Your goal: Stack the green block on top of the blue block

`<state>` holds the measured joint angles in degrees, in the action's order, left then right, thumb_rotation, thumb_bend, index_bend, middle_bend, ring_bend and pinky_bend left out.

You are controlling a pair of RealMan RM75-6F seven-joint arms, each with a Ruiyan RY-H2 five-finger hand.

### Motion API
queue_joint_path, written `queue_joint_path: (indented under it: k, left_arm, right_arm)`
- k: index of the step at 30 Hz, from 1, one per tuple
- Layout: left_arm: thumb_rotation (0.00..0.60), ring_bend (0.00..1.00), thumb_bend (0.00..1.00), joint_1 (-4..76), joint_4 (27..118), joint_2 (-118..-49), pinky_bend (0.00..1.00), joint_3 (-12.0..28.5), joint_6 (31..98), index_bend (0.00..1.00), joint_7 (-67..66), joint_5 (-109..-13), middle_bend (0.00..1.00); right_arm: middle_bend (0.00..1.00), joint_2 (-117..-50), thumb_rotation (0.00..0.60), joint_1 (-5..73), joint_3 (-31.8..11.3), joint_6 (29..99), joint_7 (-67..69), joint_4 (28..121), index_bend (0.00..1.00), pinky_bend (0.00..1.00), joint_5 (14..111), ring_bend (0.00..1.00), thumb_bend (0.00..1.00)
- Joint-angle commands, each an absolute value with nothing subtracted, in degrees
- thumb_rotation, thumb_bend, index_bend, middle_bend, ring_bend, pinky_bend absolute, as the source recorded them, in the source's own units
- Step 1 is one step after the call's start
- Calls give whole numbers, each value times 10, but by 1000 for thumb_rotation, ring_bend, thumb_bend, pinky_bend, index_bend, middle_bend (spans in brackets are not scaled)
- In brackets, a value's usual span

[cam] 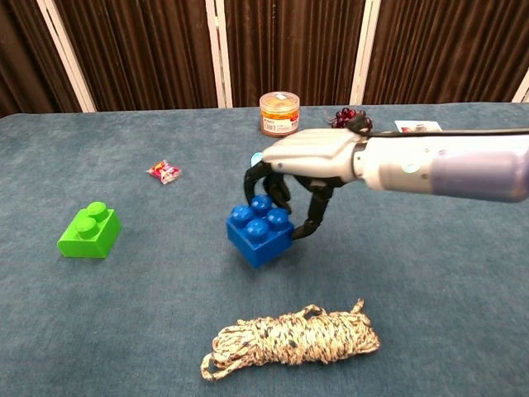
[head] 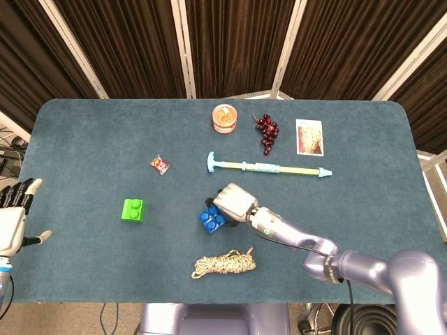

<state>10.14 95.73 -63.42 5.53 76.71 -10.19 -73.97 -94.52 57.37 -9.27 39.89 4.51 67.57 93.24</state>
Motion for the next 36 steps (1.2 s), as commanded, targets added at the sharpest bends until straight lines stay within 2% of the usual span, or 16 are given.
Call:
queue_joint_path:
  k: [1, 6, 13, 14, 16, 18, 20, 22, 29, 35, 36]
  left_arm:
    - [600, 0, 0, 103, 955, -635, 0, 56, 764, 0, -102, -736, 0]
    - [600, 0, 0, 106, 954, -636, 0, 57, 760, 0, -104, -731, 0]
    - [600, 0, 0, 106, 955, -636, 0, 56, 761, 0, -103, -730, 0]
    - [600, 0, 0, 106, 955, -636, 0, 56, 761, 0, -104, -731, 0]
    - [600, 0, 0, 106, 956, -636, 0, 56, 762, 0, -105, -732, 0]
    - [600, 0, 0, 106, 957, -637, 0, 55, 762, 0, -105, -733, 0]
    - [600, 0, 0, 106, 957, -637, 0, 54, 763, 0, -106, -735, 0]
    - [600, 0, 0, 106, 958, -637, 0, 54, 763, 0, -106, -735, 0]
    - [600, 0, 0, 106, 959, -636, 0, 52, 765, 0, -105, -739, 0]
    - [600, 0, 0, 105, 959, -637, 0, 46, 769, 0, -101, -756, 0]
    - [600, 0, 0, 105, 960, -638, 0, 44, 771, 0, -102, -762, 0]
  right_arm:
    - [571, -985, 600, 597, -87, 411, 62, 626, 455, 614, 944, 455, 468]
    - [571, -1031, 600, 611, -95, 422, 64, 553, 456, 614, 928, 455, 469]
    - [575, -1051, 600, 607, -94, 437, 57, 503, 459, 618, 907, 458, 476]
    - [572, -1051, 600, 607, -93, 434, 54, 499, 454, 613, 902, 455, 450]
    - [488, -1047, 600, 606, -91, 425, 49, 499, 352, 554, 895, 413, 314]
    - [258, -1040, 600, 606, -88, 415, 46, 506, 137, 389, 890, 248, 96]
    - [78, -1026, 600, 606, -89, 396, 45, 526, 21, 254, 876, 75, 4]
    - [11, -1012, 600, 604, -92, 384, 35, 546, 0, 191, 862, 6, 0]
    - [0, -939, 600, 561, -100, 424, -28, 650, 0, 131, 824, 0, 0]
    - [0, -813, 600, 484, -81, 511, -57, 785, 0, 127, 823, 0, 0]
    - [0, -775, 600, 455, -73, 546, -57, 807, 0, 124, 826, 0, 0]
